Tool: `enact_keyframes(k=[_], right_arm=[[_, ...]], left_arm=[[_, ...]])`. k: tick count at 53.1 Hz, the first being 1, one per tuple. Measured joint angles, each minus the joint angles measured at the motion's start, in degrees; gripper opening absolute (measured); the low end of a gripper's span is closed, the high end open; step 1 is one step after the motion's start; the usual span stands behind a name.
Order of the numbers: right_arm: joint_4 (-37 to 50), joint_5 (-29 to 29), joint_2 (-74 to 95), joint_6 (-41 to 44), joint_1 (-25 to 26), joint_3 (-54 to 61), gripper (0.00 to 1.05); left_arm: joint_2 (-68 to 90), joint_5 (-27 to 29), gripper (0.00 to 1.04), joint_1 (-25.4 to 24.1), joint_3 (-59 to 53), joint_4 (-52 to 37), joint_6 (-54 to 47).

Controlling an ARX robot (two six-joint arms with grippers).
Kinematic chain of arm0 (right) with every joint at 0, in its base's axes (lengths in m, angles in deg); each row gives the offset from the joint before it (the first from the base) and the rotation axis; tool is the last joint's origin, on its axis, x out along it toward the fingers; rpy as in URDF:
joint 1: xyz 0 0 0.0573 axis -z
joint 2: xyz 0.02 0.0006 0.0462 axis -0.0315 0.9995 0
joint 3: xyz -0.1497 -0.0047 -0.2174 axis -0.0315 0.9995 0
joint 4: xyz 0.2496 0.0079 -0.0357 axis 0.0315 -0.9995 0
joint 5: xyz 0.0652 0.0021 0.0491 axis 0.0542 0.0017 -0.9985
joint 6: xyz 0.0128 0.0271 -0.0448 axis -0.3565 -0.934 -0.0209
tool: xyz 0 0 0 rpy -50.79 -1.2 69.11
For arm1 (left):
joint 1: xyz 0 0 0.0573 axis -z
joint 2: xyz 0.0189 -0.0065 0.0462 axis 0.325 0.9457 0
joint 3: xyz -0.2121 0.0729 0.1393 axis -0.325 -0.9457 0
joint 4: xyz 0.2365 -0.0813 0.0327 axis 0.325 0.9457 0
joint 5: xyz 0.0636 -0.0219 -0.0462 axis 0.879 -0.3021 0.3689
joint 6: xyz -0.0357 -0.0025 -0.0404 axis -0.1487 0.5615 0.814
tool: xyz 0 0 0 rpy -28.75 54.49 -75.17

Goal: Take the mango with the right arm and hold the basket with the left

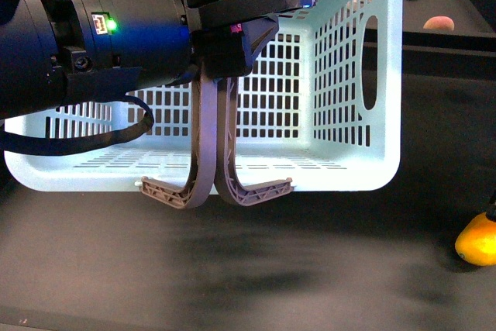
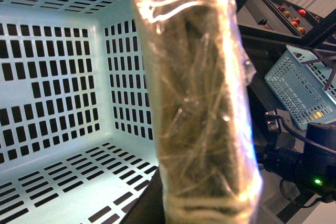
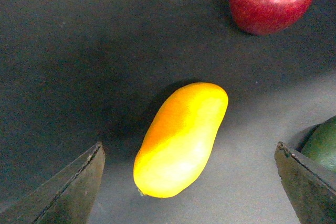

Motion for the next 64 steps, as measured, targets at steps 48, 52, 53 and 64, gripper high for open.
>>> enact_keyframes(k=[48,52,53,64], right_arm=[[-7.4,3.7,21.5,-4.1,-1.6,-20.4,0.97],[-7.4,3.9,21.9,-4.1,-1.6,-20.7,0.96],[-7.4,3.9,22.0,-4.1,-1.6,-20.7,0.95],[-6.9,3.6,21.9,-3.5,-1.0,-20.6,0.62]], left_arm=[[0.0,0.0,0.08,0.0,0.0,0.0,0.0],[0.0,0.0,0.08,0.0,0.0,0.0,0.0],[0.0,0.0,0.08,0.0,0.0,0.0,0.0],[0.0,0.0,0.08,0.0,0.0,0.0,0.0]])
